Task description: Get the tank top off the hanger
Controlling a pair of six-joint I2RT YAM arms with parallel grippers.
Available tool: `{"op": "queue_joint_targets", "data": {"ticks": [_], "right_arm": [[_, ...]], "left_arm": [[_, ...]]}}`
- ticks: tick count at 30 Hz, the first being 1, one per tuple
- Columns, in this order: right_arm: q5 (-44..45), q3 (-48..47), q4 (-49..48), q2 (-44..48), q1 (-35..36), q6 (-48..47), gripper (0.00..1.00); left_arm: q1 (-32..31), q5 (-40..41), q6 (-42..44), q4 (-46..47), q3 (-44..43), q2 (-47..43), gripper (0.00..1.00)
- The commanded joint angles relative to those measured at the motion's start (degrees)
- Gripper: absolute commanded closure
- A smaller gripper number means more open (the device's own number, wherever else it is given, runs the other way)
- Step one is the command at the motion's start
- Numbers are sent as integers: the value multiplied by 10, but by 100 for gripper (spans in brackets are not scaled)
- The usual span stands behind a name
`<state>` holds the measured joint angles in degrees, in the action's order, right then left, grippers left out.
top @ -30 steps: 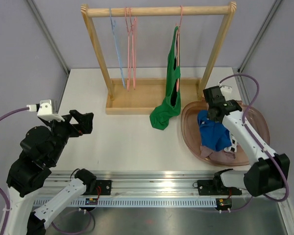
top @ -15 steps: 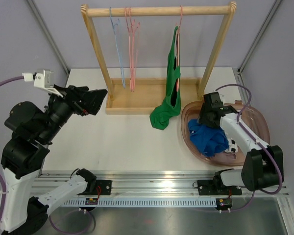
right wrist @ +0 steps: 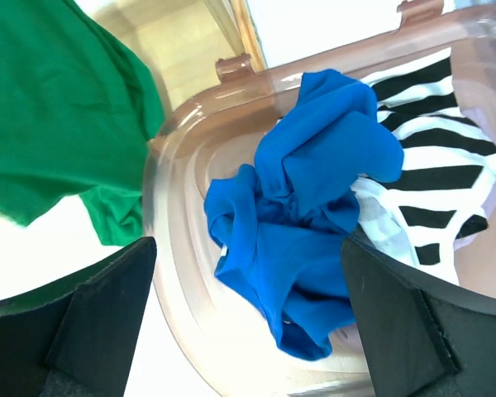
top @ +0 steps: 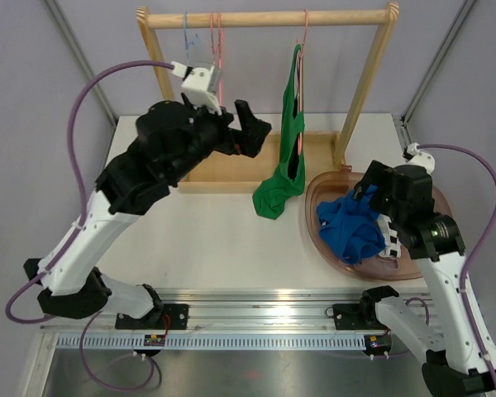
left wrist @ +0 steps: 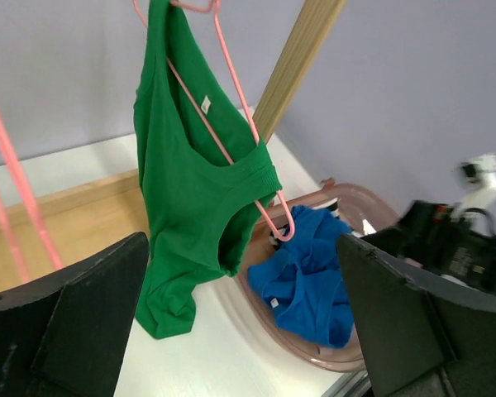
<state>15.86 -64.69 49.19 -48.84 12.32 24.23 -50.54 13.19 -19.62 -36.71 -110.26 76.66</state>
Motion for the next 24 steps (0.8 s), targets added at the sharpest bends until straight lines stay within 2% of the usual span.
{"op": "queue_joint_targets", "data": {"ticks": [1, 8, 14, 17, 19, 24], "right_arm": [[-13, -21, 31, 53, -3, -19, 1], [-117, -8, 42, 111, -2, -12, 1], [-209, 22, 33, 146, -3, -8, 1], [-244, 37, 23, 165, -3, -7, 1], [-260, 45, 22, 175, -3, -3, 0], [-292, 54, 21, 190, -2, 0, 1]], "left_arm": [[-42, 88, 41, 10, -72, 54, 1], [-66, 175, 90, 30, -173, 187, 1], [-67, 210, 137, 81, -240, 274, 1], [-66, 240, 178, 123, -244, 301, 6], [-66, 254, 210, 152, -252, 315, 13], [-49, 257, 228, 156, -313, 375, 30]]}}
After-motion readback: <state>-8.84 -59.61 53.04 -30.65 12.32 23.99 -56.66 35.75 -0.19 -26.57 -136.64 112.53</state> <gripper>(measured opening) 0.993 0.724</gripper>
